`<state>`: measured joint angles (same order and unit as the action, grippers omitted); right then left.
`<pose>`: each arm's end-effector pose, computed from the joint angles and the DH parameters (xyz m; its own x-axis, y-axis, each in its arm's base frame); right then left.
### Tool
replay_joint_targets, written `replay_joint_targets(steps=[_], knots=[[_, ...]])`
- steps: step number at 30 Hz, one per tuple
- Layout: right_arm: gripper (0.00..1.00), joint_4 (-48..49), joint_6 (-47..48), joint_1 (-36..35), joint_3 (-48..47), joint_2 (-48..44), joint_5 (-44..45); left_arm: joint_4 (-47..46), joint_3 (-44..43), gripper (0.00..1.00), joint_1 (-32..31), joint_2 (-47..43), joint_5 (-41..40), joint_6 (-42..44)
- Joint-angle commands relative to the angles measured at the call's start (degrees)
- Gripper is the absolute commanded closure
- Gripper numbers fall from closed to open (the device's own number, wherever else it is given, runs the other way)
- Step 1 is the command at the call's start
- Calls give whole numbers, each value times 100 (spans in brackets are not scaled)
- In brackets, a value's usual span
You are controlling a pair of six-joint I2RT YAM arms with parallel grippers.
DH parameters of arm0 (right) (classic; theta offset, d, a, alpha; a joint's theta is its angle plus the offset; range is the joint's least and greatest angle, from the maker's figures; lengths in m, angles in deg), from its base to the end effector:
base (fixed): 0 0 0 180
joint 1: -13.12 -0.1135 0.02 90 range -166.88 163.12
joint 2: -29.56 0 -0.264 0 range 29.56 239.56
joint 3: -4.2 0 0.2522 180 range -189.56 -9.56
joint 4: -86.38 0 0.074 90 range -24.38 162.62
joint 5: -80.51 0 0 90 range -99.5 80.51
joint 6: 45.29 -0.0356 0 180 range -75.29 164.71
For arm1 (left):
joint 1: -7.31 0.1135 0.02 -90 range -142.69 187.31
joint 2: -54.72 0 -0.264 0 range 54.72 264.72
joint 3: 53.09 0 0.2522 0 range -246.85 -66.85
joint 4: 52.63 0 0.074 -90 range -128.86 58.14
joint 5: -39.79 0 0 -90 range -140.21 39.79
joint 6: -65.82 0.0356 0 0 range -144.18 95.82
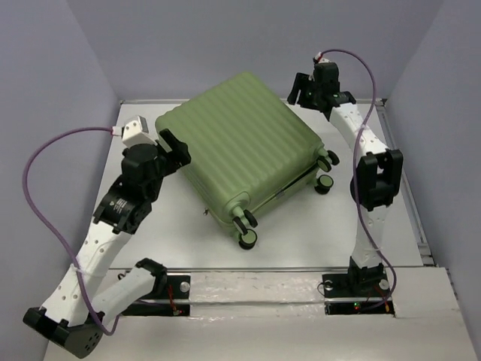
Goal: Pack the luggage
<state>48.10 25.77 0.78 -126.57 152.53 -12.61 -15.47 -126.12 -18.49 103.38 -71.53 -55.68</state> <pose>0.4958 0.1104 0.3136 -0.5528 0.2108 -0.8062 -0.0843 0.9483 0.3058 0.1676 -0.0666 0.3921 -0.2150 -0.4367 -0.8735 -0.0306 0.8970 -0.4409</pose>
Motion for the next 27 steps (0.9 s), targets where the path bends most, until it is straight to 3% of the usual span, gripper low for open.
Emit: replay_joint_targets(steps=[1,3,5,6,7,13,16,18,22,27], knots=[[30,227,171,-322,300,-1573,127,-713,-1076,11,-13,397,-223,663],[30,306,250,-322,792,-2197,232,-897,-1525,14,5,722,-83,751],[50,472,259,-322,1301,-2706,198,-1188,-1815,17,154,1196,206,769],[68,569,242,-322,2000,-3301,128,-1241,-1930,17,276,1363,390,751],[93,666,233,-322,2407,-3620,101,-1337,-2053,17,434,1722,740,734],[93,1001,181,-1954,5393,-5789,470,-1356,-2993,14,1603,3286,1587,681],[93,818,-39,-2693,6310,-6529,460,-1005,-3704,14,2025,4199,1920,768],[93,528,-179,-3097,6550,-6821,767,-812,-4335,14,2315,4667,2105,882],[93,44,-356,-3240,7060,-7472,988,-161,-5471,13,2789,5800,2614,1059],[93,52,-672,-3240,7342,-7017,1557,296,-6743,13,2932,6813,2834,1129]])
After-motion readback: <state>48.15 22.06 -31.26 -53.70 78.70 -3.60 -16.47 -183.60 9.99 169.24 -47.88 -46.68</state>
